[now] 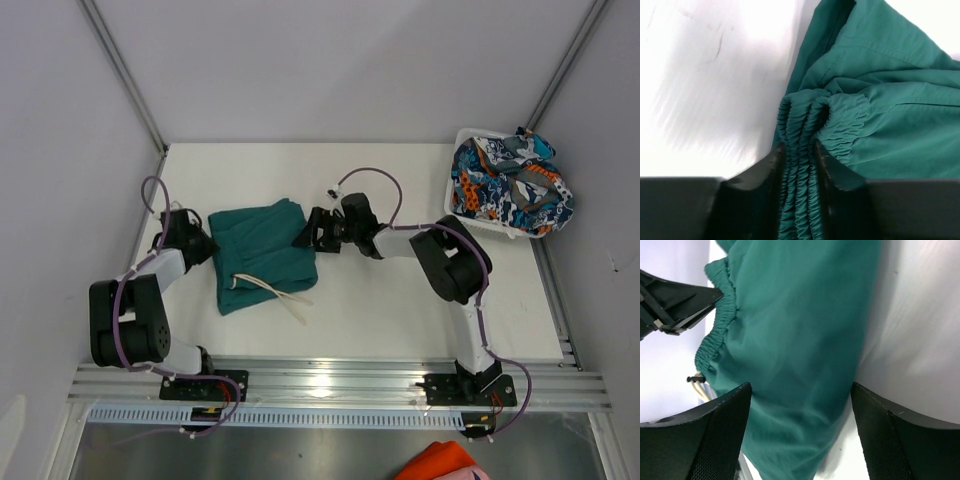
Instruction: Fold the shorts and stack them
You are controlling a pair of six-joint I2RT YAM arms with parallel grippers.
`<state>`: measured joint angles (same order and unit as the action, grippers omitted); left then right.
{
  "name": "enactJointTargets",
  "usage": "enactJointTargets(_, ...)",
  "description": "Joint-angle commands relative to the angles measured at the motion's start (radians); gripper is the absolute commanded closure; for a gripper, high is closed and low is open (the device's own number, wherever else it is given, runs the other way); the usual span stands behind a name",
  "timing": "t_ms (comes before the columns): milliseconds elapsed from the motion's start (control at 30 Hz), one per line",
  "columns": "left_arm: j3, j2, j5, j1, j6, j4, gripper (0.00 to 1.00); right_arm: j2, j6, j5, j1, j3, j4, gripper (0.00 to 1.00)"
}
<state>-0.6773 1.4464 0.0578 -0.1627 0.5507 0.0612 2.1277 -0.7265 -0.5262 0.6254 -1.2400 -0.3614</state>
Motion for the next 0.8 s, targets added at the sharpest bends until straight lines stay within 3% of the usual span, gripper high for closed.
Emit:
enactJointTargets(0,-0.048,0.034,0.028,-0.011,-0.031,-0.049,0.74,0.038,-0.036,-0.052,0.005,-0.026,-0.056,0.2)
enactJointTargets(133,-0.086,0.083,0.091,-0.011,-0.034,-0.087,0.88,0.037,-0.06,-0.067,0.008,-0.01,-0.091,0.36)
enactJointTargets(167,-0.09,0.094,0.105,-0.011,-0.032,-0.093,0.91,0.031,-0.065,-0.063,0.008,-0.003,-0.096,0.44)
enactJointTargets(233,-0.12,0.133,0.135,-0.008,-0.031,-0.11,0.93,0.02,-0.068,-0.054,0.008,0.02,-0.111,0.51)
enactJointTargets(300,-0.139,0.161,0.167,-0.008,-0.032,-0.115,1.0,-0.003,-0.077,-0.052,0.01,0.037,-0.117,0.66)
enactJointTargets(367,-0.177,0.202,0.191,0.005,-0.035,-0.126,1.0,-0.053,-0.082,-0.029,0.02,0.106,-0.143,0.76)
enactJointTargets(533,-0.275,0.288,0.275,0.103,-0.107,-0.106,1.0,-0.201,-0.042,0.136,0.112,0.284,-0.122,0.86)
enactJointTargets(567,-0.322,0.304,0.293,0.123,-0.142,-0.098,1.0,-0.225,-0.031,0.179,0.176,0.324,-0.099,0.86)
enactJointTargets(633,-0.364,0.359,0.367,0.193,-0.184,-0.069,1.0,-0.291,-0.001,0.268,0.247,0.333,0.019,0.77)
enactJointTargets(667,-0.402,0.374,0.381,0.21,-0.199,-0.014,1.0,-0.308,0.004,0.334,0.279,0.335,0.048,0.51)
enactJointTargets(733,-0.438,0.394,0.399,0.262,-0.254,0.003,1.0,-0.363,0.003,0.341,0.339,0.364,0.065,0.24)
enactJointTargets(767,-0.447,0.394,0.402,0.276,-0.255,0.003,0.98,-0.382,-0.001,0.341,0.344,0.375,0.07,0.18)
